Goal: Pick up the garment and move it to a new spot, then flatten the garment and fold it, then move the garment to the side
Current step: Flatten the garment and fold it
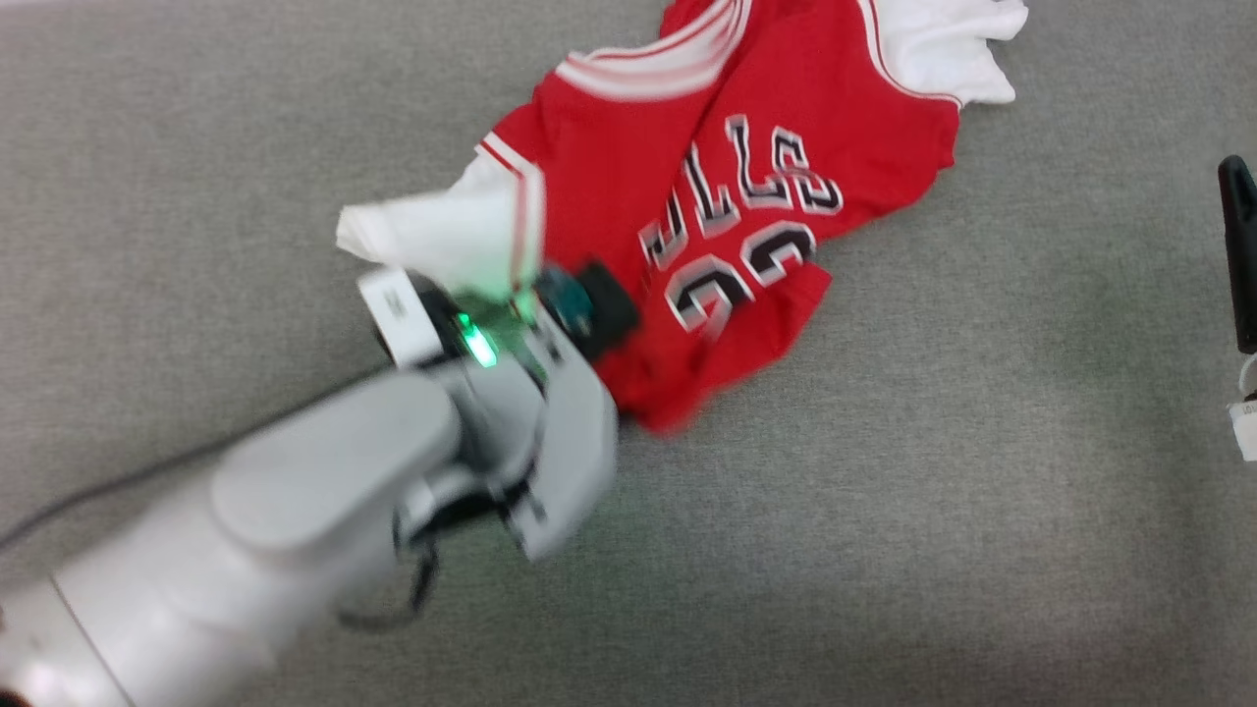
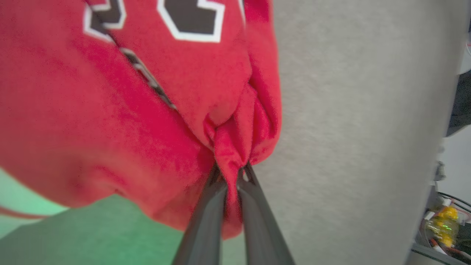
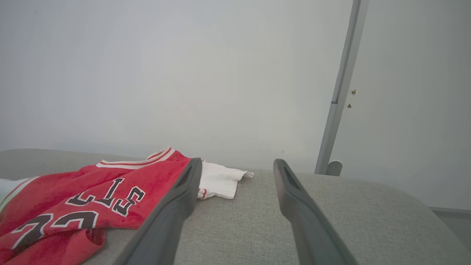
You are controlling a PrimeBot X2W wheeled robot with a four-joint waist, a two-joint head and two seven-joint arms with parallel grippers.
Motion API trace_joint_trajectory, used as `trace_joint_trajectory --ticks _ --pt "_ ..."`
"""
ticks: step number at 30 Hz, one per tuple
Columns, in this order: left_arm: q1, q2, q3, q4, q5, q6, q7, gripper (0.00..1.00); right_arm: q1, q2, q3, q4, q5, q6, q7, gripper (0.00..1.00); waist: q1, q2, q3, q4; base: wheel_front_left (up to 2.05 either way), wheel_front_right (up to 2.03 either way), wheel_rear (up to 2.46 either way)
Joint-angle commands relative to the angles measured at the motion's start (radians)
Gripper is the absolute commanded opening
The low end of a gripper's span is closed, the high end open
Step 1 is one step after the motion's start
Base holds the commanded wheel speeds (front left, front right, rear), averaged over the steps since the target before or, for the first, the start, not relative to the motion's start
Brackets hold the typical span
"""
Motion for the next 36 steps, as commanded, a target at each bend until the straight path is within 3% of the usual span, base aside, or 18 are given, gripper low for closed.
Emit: trace_joint_trajectory --ticks 1,6,12,13,14,15,18,22,26,30,36 --pt "0.044 -0.001 -0.014 -0.038 -0.037 0.0 0.002 0.0 0.016 0.003 -0.009 -0.004 -0.008 -0.001 0.002 1.0 0.0 0.0 -0.014 0.014 0.0 0.0 0.0" --pt "0.116 0.044 -0.009 -0.238 -0.144 0.0 -0.011 0.0 0.039 0.002 -0.032 -0.015 -0.012 -0.001 0.017 1.0 0.0 0.0 -0.03 0.045 0.0 0.0 0.0" --pt "0.177 0.05 -0.008 -0.357 -0.137 0.0 -0.004 0.0 0.045 -0.004 -0.042 -0.046 -0.022 -0.001 0.046 1.0 0.0 0.0 -0.039 0.076 0.0 0.0 0.0" --pt "0.181 0.046 -0.008 -0.364 -0.136 0.0 -0.013 0.17 0.044 -0.003 -0.045 -0.049 -0.022 -0.001 0.049 1.0 0.0 0.0 -0.04 0.079 0.0 0.0 0.0" --pt "0.183 0.047 -0.008 -0.364 -0.135 0.0 -0.027 0.69 0.045 -0.002 -0.047 -0.052 -0.023 -0.001 0.055 1.0 0.0 0.0 -0.042 0.081 0.0 0.0 0.0" --pt "0.182 0.052 -0.008 -0.359 -0.133 0.0 -0.043 1.0 0.047 0.0 -0.049 -0.055 -0.024 -0.001 0.057 1.0 0.0 0.0 -0.043 0.083 0.0 0.0 0.0" --pt "0.166 0.084 0.007 -0.351 -0.149 0.0 -0.097 1.0 0.062 0.004 -0.051 -0.062 -0.028 -0.001 0.063 1.0 0.0 0.0 -0.049 0.085 0.0 0.0 0.0" --pt "0.154 0.171 0.077 -0.369 -0.199 0.0 -0.152 1.0 0.088 0.012 -0.076 -0.062 -0.023 -0.001 0.056 1.0 0.0 0.0 -0.054 0.084 0.0 0.0 0.0" --pt "0.129 0.237 0.142 -0.35 -0.238 0.026 -0.172 1.0 0.125 0.033 -0.101 -0.061 -0.018 -0.001 0.046 1.0 0.0 0.0 -0.058 0.082 0.0 0.0 0.0" --pt "0.105 0.258 0.171 -0.261 -0.253 0.066 -0.158 1.0 0.152 0.054 -0.109 -0.057 -0.016 -0.001 0.038 1.0 0.0 0.0 -0.062 0.068 0.0 0.0 0.0" --pt "0.08 0.225 0.16 -0.078 -0.298 0.059 -0.082 1.0 0.171 0.075 -0.102 -0.052 -0.014 -0.001 0.036 1.0 0.0 0.0 -0.056 0.031 0.0 0.0 0.0"
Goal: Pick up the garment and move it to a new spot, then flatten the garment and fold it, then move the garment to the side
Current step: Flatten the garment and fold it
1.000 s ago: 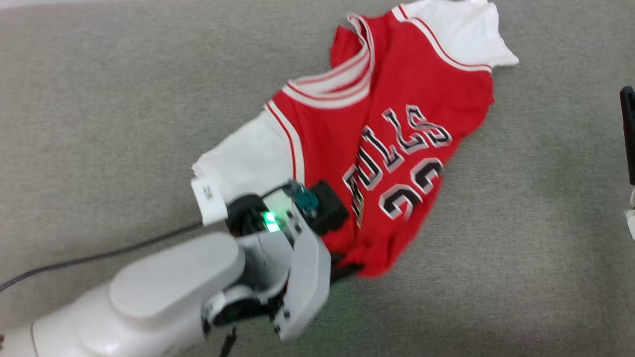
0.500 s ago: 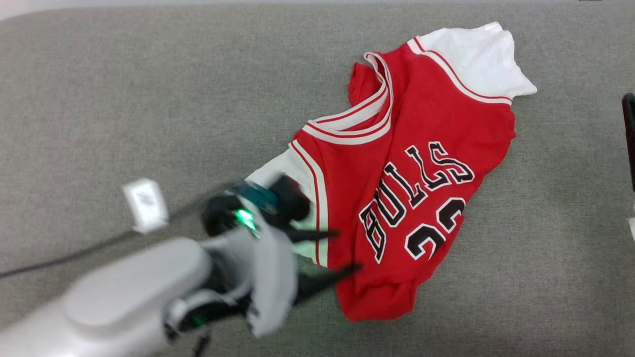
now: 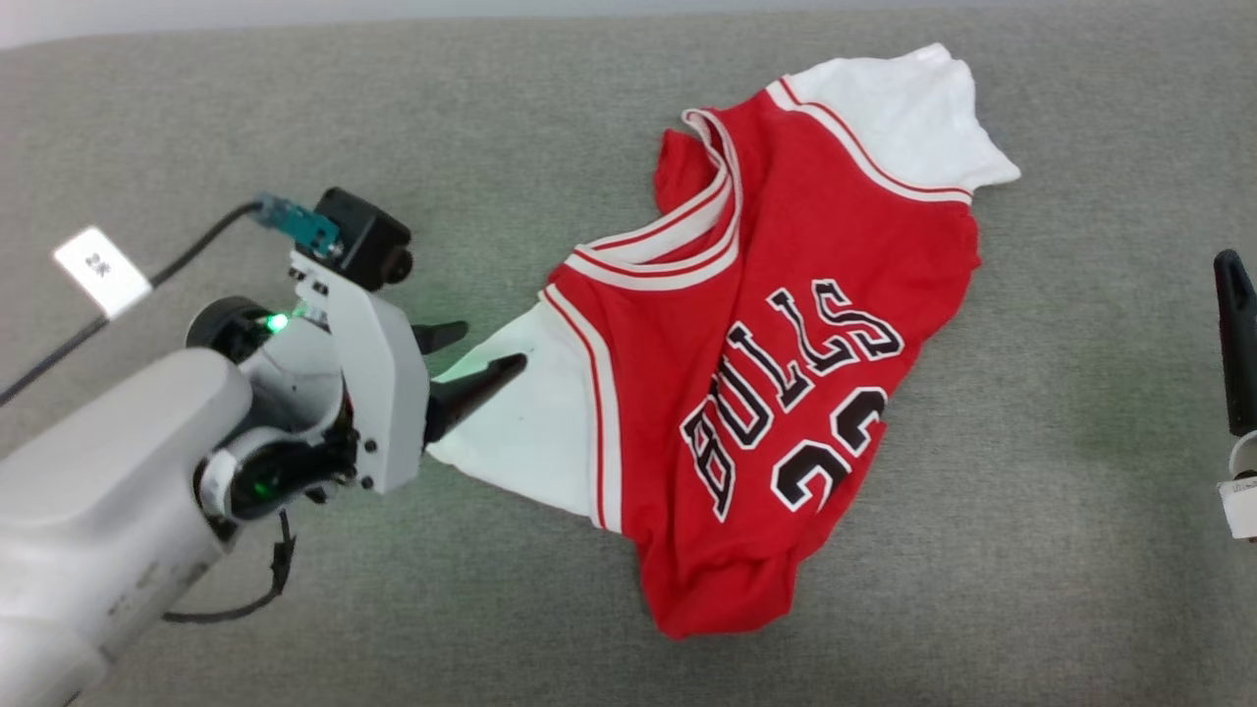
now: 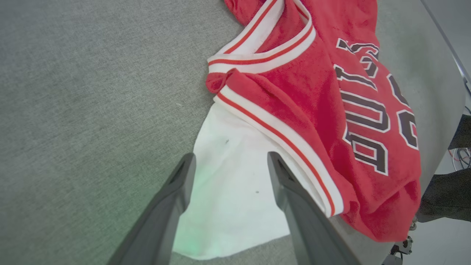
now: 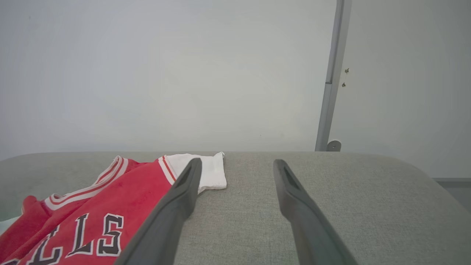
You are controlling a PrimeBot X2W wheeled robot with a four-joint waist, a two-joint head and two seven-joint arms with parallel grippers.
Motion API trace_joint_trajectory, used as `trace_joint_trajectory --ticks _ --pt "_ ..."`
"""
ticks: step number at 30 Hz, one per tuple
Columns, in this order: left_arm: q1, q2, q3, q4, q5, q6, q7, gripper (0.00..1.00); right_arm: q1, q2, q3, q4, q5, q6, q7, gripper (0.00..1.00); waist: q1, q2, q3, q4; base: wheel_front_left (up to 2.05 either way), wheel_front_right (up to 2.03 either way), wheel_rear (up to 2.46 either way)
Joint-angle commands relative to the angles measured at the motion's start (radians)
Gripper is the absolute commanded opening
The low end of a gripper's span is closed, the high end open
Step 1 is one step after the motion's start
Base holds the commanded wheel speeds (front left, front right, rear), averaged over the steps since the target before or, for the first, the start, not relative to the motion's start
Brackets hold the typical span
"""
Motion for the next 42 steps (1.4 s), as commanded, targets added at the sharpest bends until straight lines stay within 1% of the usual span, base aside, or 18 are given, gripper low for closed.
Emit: trace_joint_trajectory --ticks 1,4,6,7,12,14,15,16,17,18,22,24,29,31,34,36,39,42 --pt "-0.012 -0.012 -0.002 0.036 -0.016 -0.007 0.017 1.0 0.012 0.004 0.002 -0.001 0.008 -0.001 -0.005 1.0 0.0 0.0 0.006 -0.018 0.0 0.0 0.0" --pt "-0.034 -0.033 -0.02 0.13 -0.012 -0.018 0.062 1.0 0.019 0.006 0.002 0.001 0.01 -0.001 -0.006 1.0 0.0 0.0 0.014 -0.034 0.0 0.0 0.0" --pt "-0.04 -0.054 -0.029 0.185 -0.031 -0.028 0.095 1.0 0.018 0.004 0.003 -0.001 0.012 -0.001 -0.005 1.0 0.0 0.0 0.021 -0.043 0.0 0.0 0.0" --pt "-0.04 -0.054 -0.029 0.185 -0.031 -0.028 0.095 1.0 0.018 0.004 0.003 -0.001 0.012 -0.001 -0.005 1.0 0.0 0.0 0.021 -0.043 0.0 0.0 0.0" --pt "-0.056 -0.096 -0.049 0.284 -0.063 -0.047 0.162 1.0 0.013 -0.004 0.002 -0.004 0.016 -0.001 -0.004 1.0 0.0 0.0 0.036 -0.058 0.0 0.0 0.0" --pt "-0.05 -0.118 -0.063 0.298 -0.081 -0.055 0.196 1.0 0.014 -0.009 0.002 -0.005 0.016 -0.001 0.0 1.0 0.0 0.0 0.04 -0.057 0.0 0.0 0.0" --pt "-0.044 -0.129 -0.064 0.298 -0.099 -0.058 0.209 0.68 0.014 -0.013 0.003 -0.006 0.014 -0.001 0.006 1.0 0.0 0.0 0.042 -0.053 0.0 0.0 0.0" --pt "-0.041 -0.14 -0.064 0.294 -0.115 -0.06 0.222 0.42 0.013 -0.018 0.007 -0.008 0.012 -0.001 0.011 1.0 0.0 0.0 0.044 -0.049 0.0 0.0 0.0" --pt "-0.043 -0.147 -0.067 0.287 -0.122 -0.062 0.23 0.07 0.008 -0.027 0.014 -0.013 0.007 -0.001 0.021 1.0 0.0 0.0 0.048 -0.042 0.0 0.0 0.0" --pt "-0.048 -0.151 -0.073 0.281 -0.118 -0.064 0.235 0.0 -0.002 -0.041 0.026 -0.018 0.001 -0.001 0.034 1.0 0.0 0.0 0.052 -0.034 0.0 0.0 0.0" --pt "-0.086 -0.17 -0.083 0.247 -0.085 -0.064 0.21 0.0 -0.078 -0.137 0.129 -0.046 -0.015 -0.001 0.135 1.0 0.0 0.0 0.077 0.014 0.0 0.0 0.0" --pt "-0.109 -0.188 -0.086 0.222 -0.07 -0.064 0.189 0.0 -0.147 -0.211 0.204 -0.052 -0.005 -0.001 0.218 1.0 0.0 0.0 0.096 0.049 0.0 0.0 0.0" --pt "-0.161 -0.248 -0.108 0.166 -0.033 -0.063 0.146 0.0 -0.409 -0.391 0.444 -0.027 0.052 -0.001 0.449 1.0 0.0 0.0 0.153 0.145 0.0 0.0 0.0" --pt "-0.179 -0.275 -0.119 0.149 -0.019 -0.063 0.131 0.0 -0.53 -0.443 0.544 -0.005 0.078 -0.001 0.523 1.0 0.0 0.0 0.179 0.186 0.0 0.0 0.0" --pt "-0.204 -0.316 -0.133 0.123 -0.006 -0.063 0.111 0.0 -0.717 -0.501 0.695 0.036 0.116 -0.001 0.611 1.0 0.0 0.0 0.218 0.246 0.0 0.0 0.0" --pt "-0.225 -0.341 -0.141 0.111 -0.001 -0.063 0.098 0.0 -0.83 -0.525 0.806 0.056 0.14 -0.001 0.665 1.0 0.0 0.0 0.244 0.283 0.0 0.0 0.0" --pt "-0.247 -0.371 -0.151 0.094 0.008 -0.063 0.082 0.0 -0.998 -0.539 0.941 0.107 0.18 -0.001 0.735 1.0 0.0 0.0 0.277 0.331 0.0 0.0 0.0" --pt "-0.265 -0.391 -0.158 0.079 0.014 -0.063 0.067 0.0 -1.133 -0.53 1.051 0.163 0.249 -0.001 0.798 1.0 0.0 0.0 0.307 0.37 0.0 0.0 0.0"
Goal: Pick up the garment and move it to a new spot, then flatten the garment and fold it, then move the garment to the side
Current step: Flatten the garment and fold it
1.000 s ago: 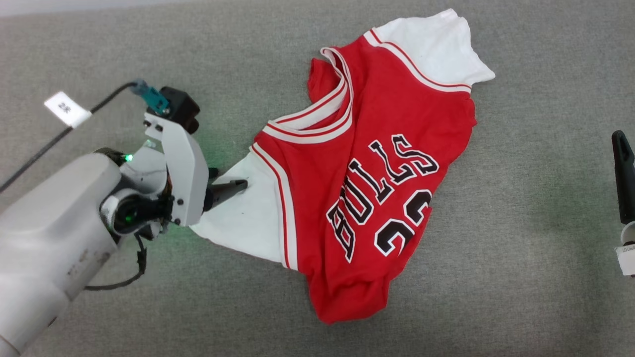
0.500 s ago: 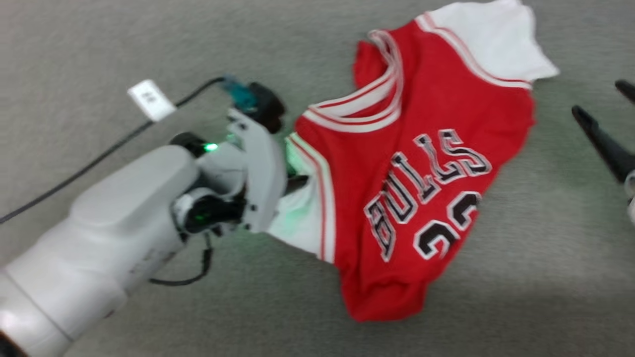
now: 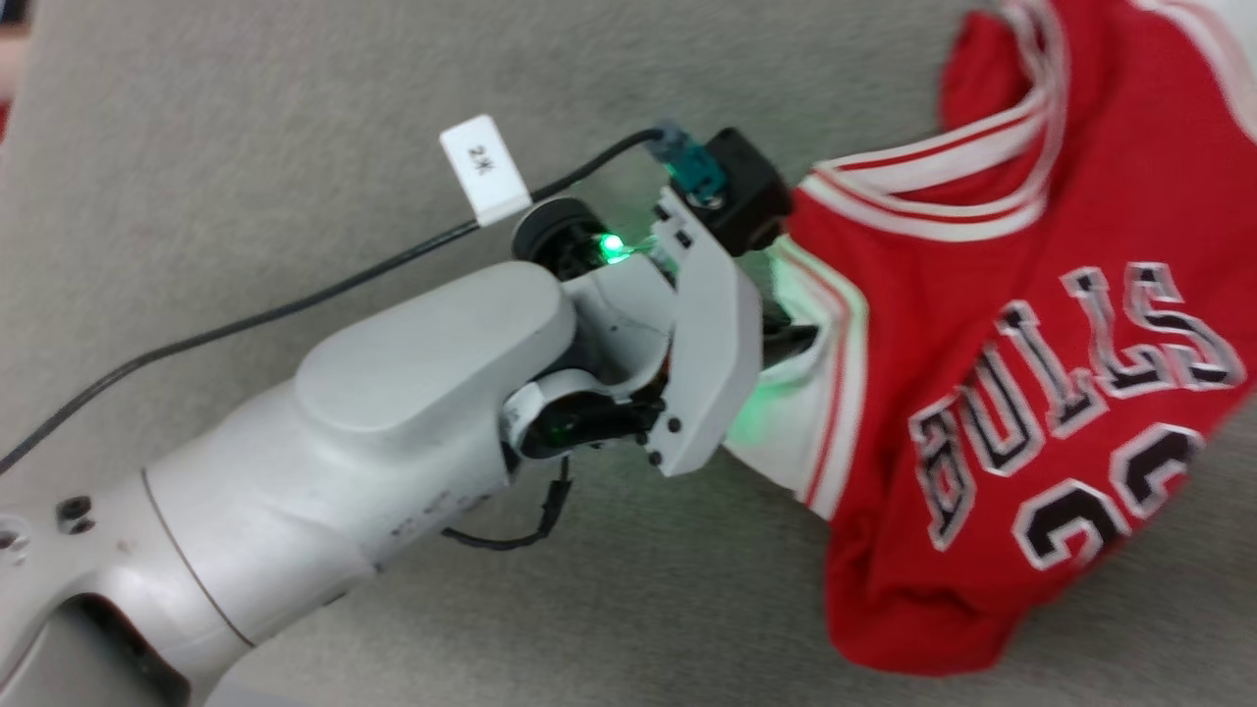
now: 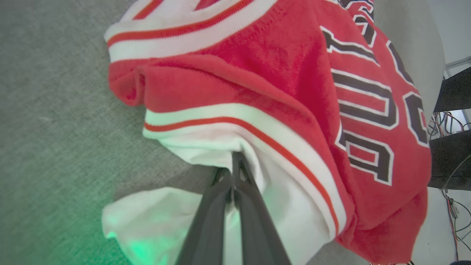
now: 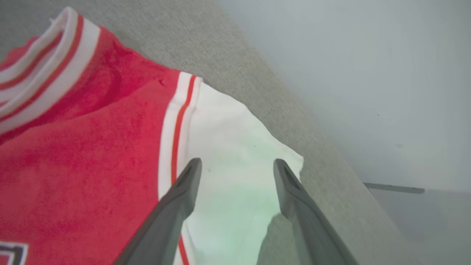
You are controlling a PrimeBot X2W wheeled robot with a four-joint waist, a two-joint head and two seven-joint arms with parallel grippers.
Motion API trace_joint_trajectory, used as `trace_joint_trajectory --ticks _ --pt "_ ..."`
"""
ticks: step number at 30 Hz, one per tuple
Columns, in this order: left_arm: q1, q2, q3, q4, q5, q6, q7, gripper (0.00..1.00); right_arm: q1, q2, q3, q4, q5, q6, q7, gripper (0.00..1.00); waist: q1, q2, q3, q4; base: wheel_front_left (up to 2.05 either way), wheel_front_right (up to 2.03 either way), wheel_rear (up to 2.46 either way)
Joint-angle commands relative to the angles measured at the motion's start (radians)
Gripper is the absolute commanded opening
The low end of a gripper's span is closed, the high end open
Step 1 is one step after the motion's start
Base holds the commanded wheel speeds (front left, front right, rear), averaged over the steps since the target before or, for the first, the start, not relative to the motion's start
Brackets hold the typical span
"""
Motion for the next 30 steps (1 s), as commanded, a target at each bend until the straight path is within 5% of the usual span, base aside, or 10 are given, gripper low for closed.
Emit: trace_joint_trajectory --ticks 1,12,13,14,15,22,30 --pt "-0.013 -0.011 -0.001 -0.006 0.01 -0.002 -0.006 0.0 -0.029 0.0 0.029 0.019 0.015 -0.002 0.016 1.0 0.0 0.0 0.099 0.103 0.0 0.0 0.0" --pt "-0.013 -0.026 -0.017 -0.022 0.019 0.001 -0.026 0.0 -0.188 0.014 0.184 0.133 0.127 -0.001 0.114 1.0 0.0 0.0 0.145 0.149 0.0 0.0 0.0" --pt "-0.011 -0.025 -0.018 -0.022 0.02 0.003 -0.026 0.0 -0.183 0.011 0.187 0.129 0.135 -0.001 0.121 0.36 0.0 0.0 0.145 0.149 0.0 0.0 0.0" --pt "-0.011 -0.023 -0.019 -0.023 0.019 0.005 -0.027 0.0 -0.179 0.01 0.19 0.124 0.14 -0.001 0.125 0.13 0.0 0.0 0.144 0.147 0.0 0.0 0.0" --pt "-0.011 -0.02 -0.019 -0.023 0.015 0.005 -0.03 0.0 -0.172 0.01 0.193 0.117 0.145 -0.001 0.128 0.0 0.0 0.0 0.143 0.145 0.0 0.0 0.0" --pt "-0.044 0.012 -0.013 0.011 -0.009 0.007 -0.112 0.0 -0.225 0.02 0.182 0.124 0.145 -0.002 -0.004 0.0 0.0 0.0 0.12 0.112 0.0 0.0 0.0" --pt "-0.104 0.028 0.012 0.13 0.036 0.0 -0.353 0.0 -0.285 0.045 0.177 0.206 0.139 -0.002 -0.236 0.0 0.0 0.0 0.06 0.03 0.0 0.0 0.0"
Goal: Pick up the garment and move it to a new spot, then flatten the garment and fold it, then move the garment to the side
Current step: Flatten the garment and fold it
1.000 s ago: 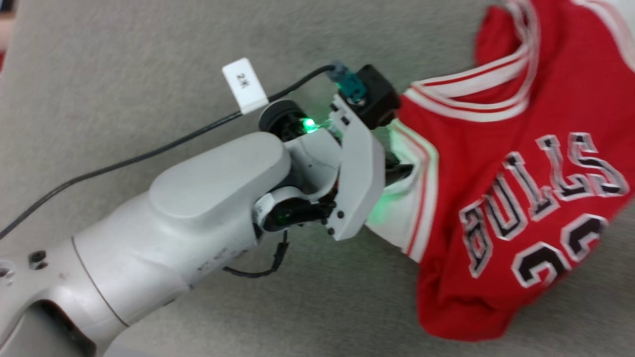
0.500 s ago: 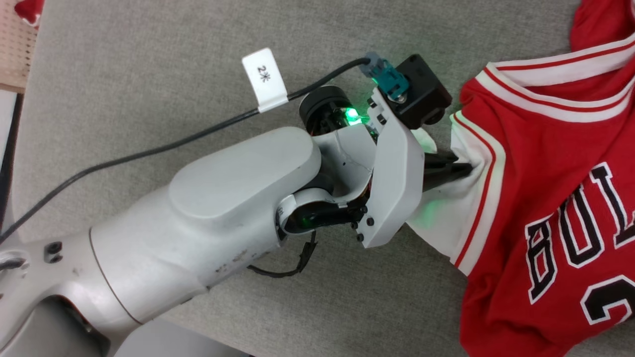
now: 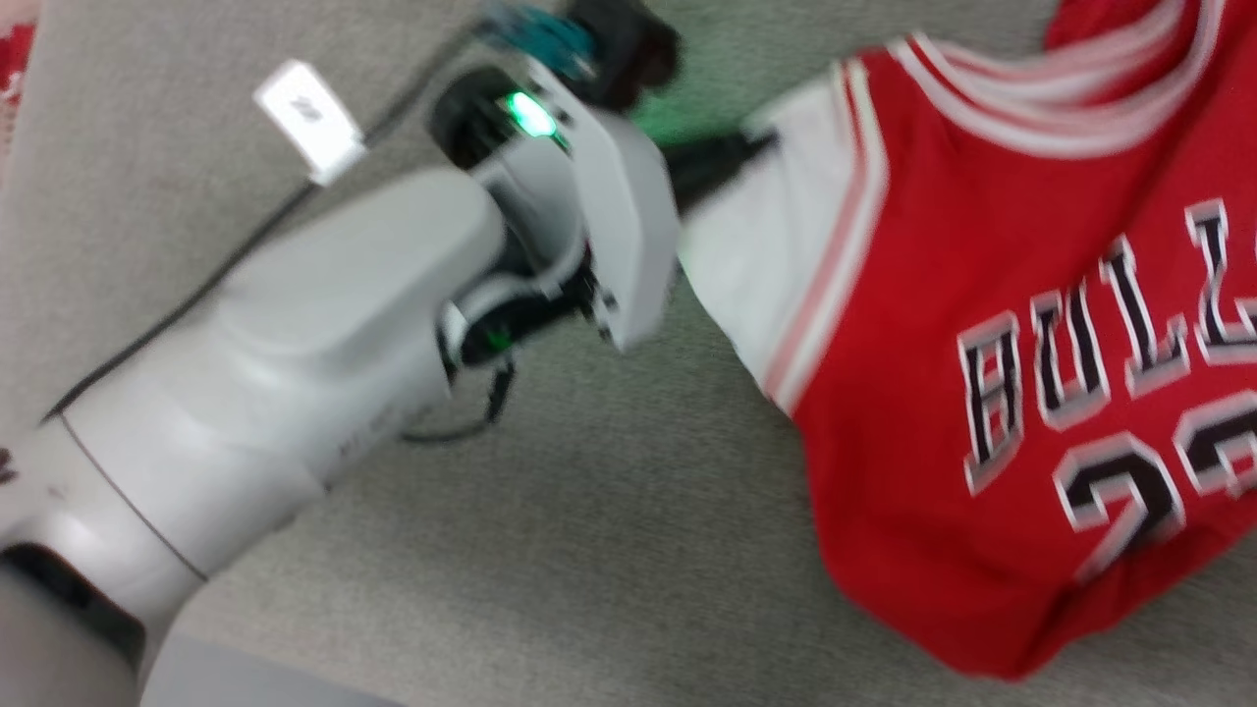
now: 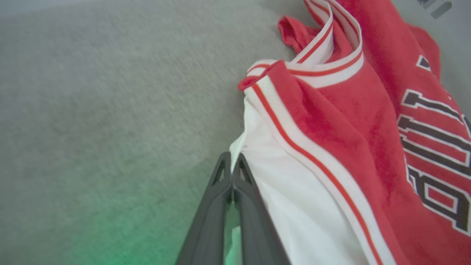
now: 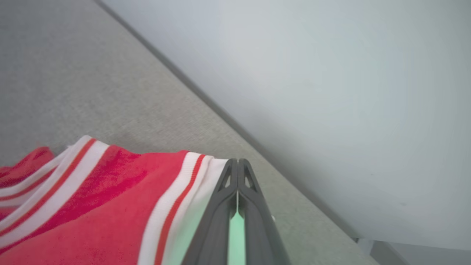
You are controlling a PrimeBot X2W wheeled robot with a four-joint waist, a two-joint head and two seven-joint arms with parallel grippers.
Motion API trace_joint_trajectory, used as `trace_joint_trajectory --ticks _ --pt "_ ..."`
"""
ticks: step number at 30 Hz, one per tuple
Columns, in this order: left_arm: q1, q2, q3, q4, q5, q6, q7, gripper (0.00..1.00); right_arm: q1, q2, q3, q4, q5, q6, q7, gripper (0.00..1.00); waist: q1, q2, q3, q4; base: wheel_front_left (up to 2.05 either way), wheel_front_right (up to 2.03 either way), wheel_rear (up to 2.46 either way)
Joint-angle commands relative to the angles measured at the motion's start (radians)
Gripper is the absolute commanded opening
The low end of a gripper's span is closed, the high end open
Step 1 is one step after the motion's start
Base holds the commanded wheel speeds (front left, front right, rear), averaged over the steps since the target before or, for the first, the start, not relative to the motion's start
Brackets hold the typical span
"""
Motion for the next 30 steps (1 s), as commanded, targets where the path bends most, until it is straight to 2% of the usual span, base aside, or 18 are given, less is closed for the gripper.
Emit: trace_joint_trajectory --ticks 1,4,9,12,13,21,25,30 --pt "-0.022 -0.004 0.012 0.025 0.003 0.003 -0.029 0.0 -0.018 0.005 0.0 0.022 0.002 -0.002 -0.038 0.0 0.0 -0.0001 -0.038 -0.048 0.0 0.0 0.0" --pt "-0.053 -0.019 0.04 0.094 -0.006 0.003 -0.095 0.0 -0.044 0.028 -0.014 0.104 0.043 -0.002 -0.13 0.0 0.0 -0.0001 -0.053 -0.081 0.0 0.0 0.0" --pt "-0.169 -0.054 0.087 0.225 -0.022 0.003 -0.143 0.0 -0.097 0.092 -0.05 0.261 0.06 -0.002 -0.287 0.0 0.0 -0.0001 -0.066 -0.13 0.0 0.0 0.0" --pt "-0.261 -0.077 0.138 0.344 -0.024 0.003 -0.195 0.0 -0.152 0.151 -0.085 0.363 0.041 -0.002 -0.389 0.0 0.0 -0.0001 -0.069 -0.163 0.0 0.0 0.0" --pt "-0.261 -0.077 0.138 0.344 -0.024 0.003 -0.195 0.0 -0.152 0.151 -0.085 0.363 0.041 -0.002 -0.389 0.0 0.0 -0.0001 -0.069 -0.163 0.0 0.0 0.0" --pt "-0.525 -0.128 0.293 0.575 -0.04 0.008 -0.341 0.0 -0.316 0.303 -0.15 0.598 -0.038 -0.002 -0.597 0.0 0.0 -0.0001 -0.095 -0.235 0.0 0.0 0.0" --pt "-0.564 -0.141 0.359 0.611 -0.054 0.003 -0.359 0.0 -0.334 0.338 -0.166 0.645 -0.056 -0.002 -0.628 0.0 0.0 -0.0001 -0.12 -0.247 0.0 0.0 0.0" --pt "-0.45 -0.124 0.325 0.561 -0.031 0.001 -0.362 0.0 -0.241 0.319 -0.124 0.605 -0.058 -0.002 -0.634 0.0 0.0 -0.0001 -0.151 -0.247 0.0 0.0 0.0"
